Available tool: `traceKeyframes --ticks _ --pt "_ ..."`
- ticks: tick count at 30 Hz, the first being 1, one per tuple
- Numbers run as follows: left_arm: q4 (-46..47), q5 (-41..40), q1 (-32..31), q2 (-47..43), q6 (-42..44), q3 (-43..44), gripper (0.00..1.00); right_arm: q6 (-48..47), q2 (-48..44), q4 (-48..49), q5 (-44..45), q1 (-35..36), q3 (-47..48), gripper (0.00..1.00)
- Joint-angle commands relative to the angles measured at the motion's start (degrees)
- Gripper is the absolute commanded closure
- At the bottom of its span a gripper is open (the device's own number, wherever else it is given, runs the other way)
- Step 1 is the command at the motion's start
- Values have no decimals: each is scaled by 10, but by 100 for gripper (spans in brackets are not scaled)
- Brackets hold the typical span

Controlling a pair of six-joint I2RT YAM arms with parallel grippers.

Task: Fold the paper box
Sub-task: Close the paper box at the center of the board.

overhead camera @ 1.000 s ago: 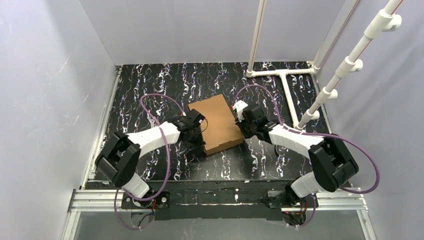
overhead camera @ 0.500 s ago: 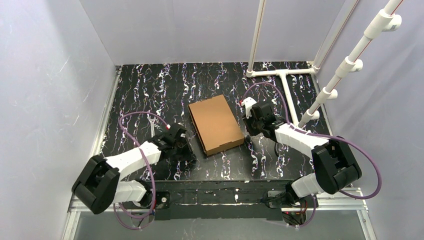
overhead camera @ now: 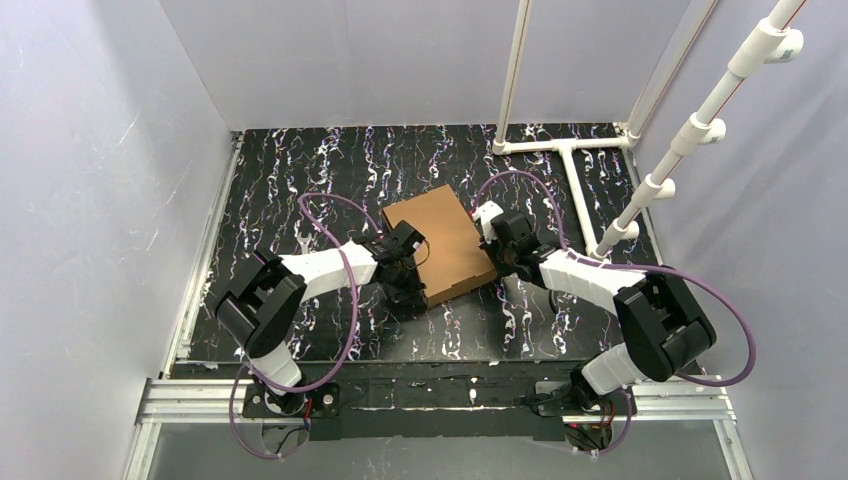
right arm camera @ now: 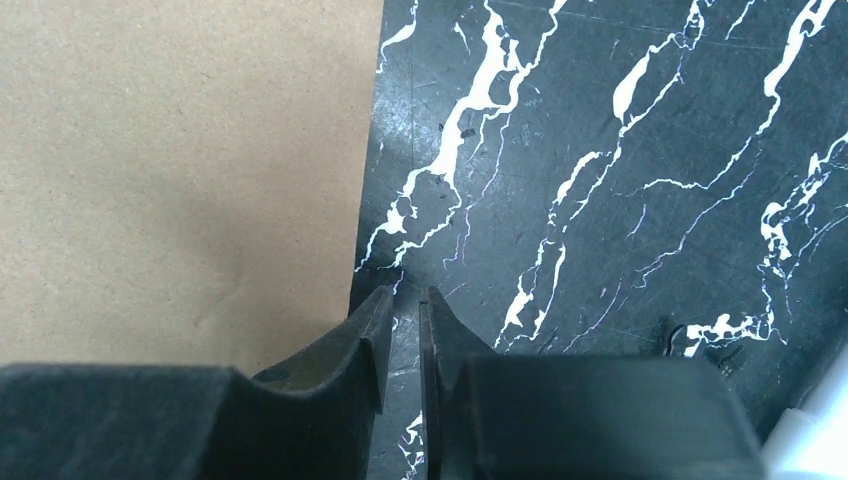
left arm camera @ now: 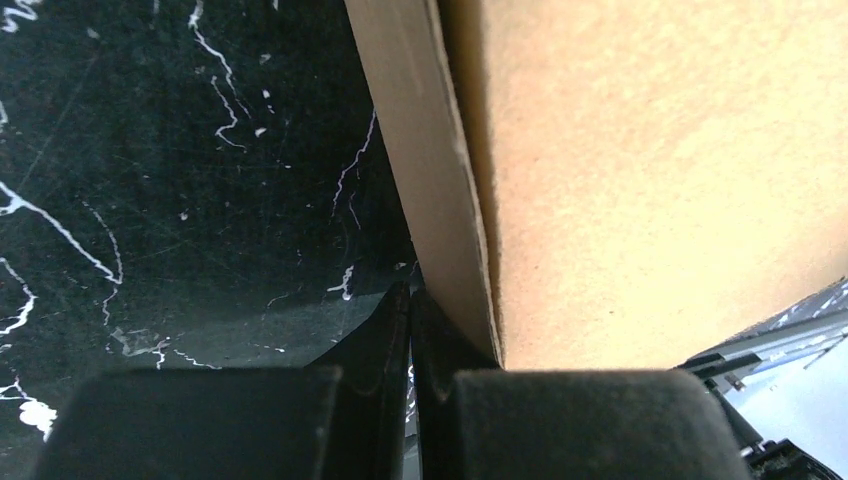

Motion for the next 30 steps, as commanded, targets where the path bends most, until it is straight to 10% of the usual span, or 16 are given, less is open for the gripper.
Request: traceKeyframes --ticks 1,16,30 --pt "28 -33 -18 -24 -22 39 100 14 1 13 -62 34 3 72" --pt "81 13 1 -192 -53 -184 100 -8 -8 3 -66 -41 5 69" --pt "7 41 -31 75 -20 140 100 -2 19 -1 -78 35 15 75"
